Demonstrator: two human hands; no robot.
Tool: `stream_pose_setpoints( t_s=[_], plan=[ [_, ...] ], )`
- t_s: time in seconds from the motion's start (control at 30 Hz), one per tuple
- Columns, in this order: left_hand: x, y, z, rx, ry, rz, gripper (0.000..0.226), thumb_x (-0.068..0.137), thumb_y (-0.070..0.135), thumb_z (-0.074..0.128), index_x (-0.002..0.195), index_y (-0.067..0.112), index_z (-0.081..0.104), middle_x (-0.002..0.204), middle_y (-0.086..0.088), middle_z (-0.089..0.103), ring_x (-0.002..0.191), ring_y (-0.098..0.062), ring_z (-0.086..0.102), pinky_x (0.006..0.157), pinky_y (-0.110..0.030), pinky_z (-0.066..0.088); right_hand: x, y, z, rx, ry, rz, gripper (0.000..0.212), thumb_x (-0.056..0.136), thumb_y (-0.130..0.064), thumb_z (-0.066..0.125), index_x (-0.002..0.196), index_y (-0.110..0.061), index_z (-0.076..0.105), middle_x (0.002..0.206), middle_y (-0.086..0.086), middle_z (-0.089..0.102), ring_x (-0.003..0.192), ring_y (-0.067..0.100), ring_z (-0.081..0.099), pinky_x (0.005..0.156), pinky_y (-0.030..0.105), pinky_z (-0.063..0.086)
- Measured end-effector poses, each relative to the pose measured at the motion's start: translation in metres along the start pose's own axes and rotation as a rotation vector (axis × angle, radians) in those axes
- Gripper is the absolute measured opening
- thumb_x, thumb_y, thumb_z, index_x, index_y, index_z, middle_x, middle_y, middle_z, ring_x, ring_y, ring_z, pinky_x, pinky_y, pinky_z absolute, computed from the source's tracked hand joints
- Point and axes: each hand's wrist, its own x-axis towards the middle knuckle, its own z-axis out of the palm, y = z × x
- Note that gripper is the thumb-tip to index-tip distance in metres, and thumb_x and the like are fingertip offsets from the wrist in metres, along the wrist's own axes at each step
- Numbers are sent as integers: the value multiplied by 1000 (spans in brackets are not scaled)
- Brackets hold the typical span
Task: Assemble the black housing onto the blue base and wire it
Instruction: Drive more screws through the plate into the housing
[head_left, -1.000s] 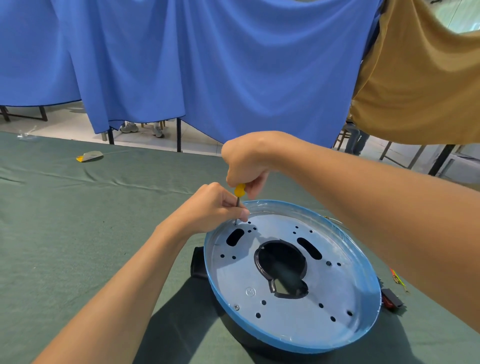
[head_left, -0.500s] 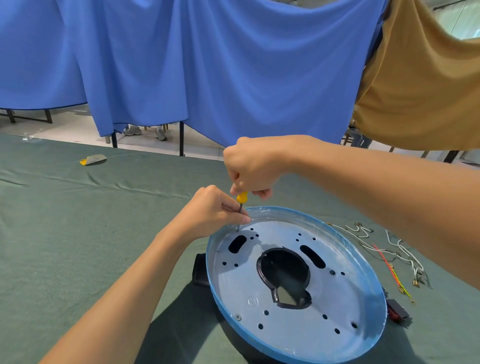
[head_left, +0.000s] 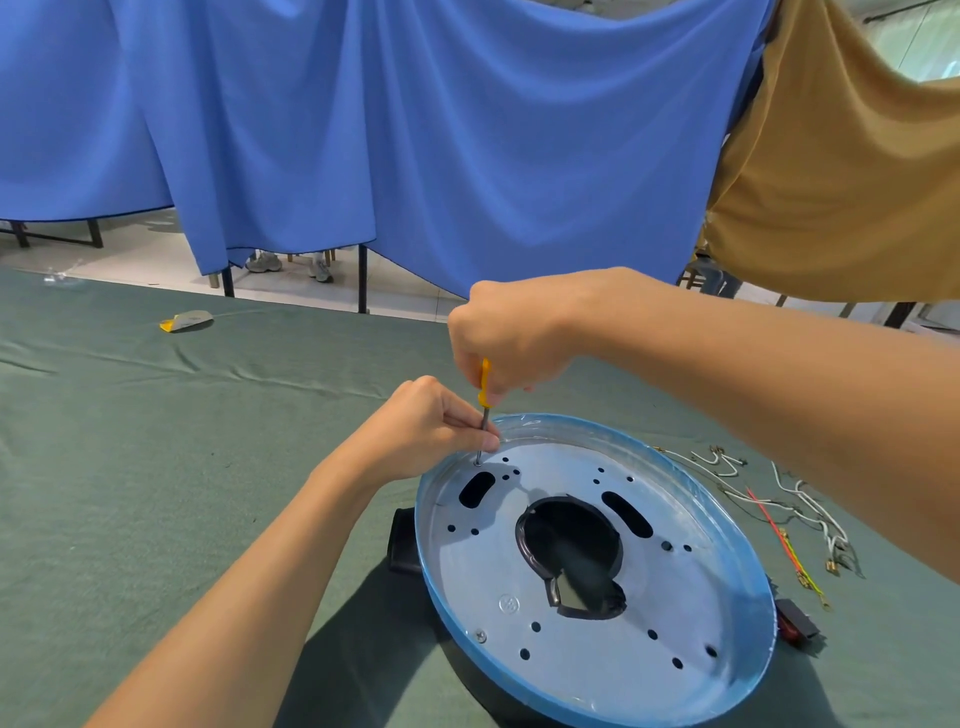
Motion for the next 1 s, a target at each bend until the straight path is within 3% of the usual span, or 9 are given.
stream_pose_setpoints(
  t_s=[0.1,0.23,0.37,0.47,0.57,0.67,0.73,0.9,1.0],
  plan=[
    [0,-2,0,-8,0,-9,5,80,24,80,85,27,81,83,15,76,76,7,63,71,-16,46,4,-1,1,-32,-29,24,17,86,-22,68,70,-19,63,35,-12,54,46,0,58,48,21,46],
    [-1,1,1,-36,-19,-9,5,80,26,80,80,31,80,84,16,76,72,0,58,73,-32,50,10,-1,-1,142,-104,149,34,90,-18,62,58,-14,53,35,-6,53,48,15,58,46,19,43],
    [-1,3,3,-25,-15,-12,4,81,26,79,82,30,80,85,5,77,73,-13,52,74,-41,50,14,-3,1,365,-133,290,23,95,-14,55,73,-8,62,55,1,63,46,13,57,52,19,50],
    [-1,3,3,4,-21,-6,5,81,24,79,86,26,80,84,7,77,73,-14,53,79,-44,51,11,-4,0,384,-134,278,24,95,-15,54,73,-7,61,50,-1,64,45,11,62,52,20,54],
    [0,3,1,18,-22,0,4,82,24,78,82,27,80,84,11,77,74,-17,63,77,-38,51,2,-4,-4,229,-123,181,26,92,-29,62,73,-10,61,58,-1,69,47,11,66,54,24,56],
    [1,2,1,37,-32,26,7,84,22,76,85,27,81,84,19,75,70,11,60,64,-9,41,-5,2,-6,96,-45,70,10,84,-28,71,86,-19,68,62,-2,69,49,7,66,48,20,49],
    [1,3,1,49,-70,32,9,88,21,72,91,23,81,86,23,73,73,15,59,64,-4,38,-7,5,-4,53,-19,35,5,84,-25,70,83,-20,70,56,-5,67,42,0,59,48,21,49],
    [0,6,1,30,-68,14,10,86,23,75,94,24,80,86,21,75,92,-1,68,80,-23,52,-4,6,3,120,-70,128,41,91,-30,59,54,-12,59,44,-4,59,49,16,53,55,26,47],
    [0,7,2,7,42,-5,8,76,26,83,78,33,79,77,17,75,76,-1,66,71,-28,50,0,8,8,376,-124,302,33,95,-20,49,69,-6,64,56,2,62,51,21,49,54,25,41]
  ],
)
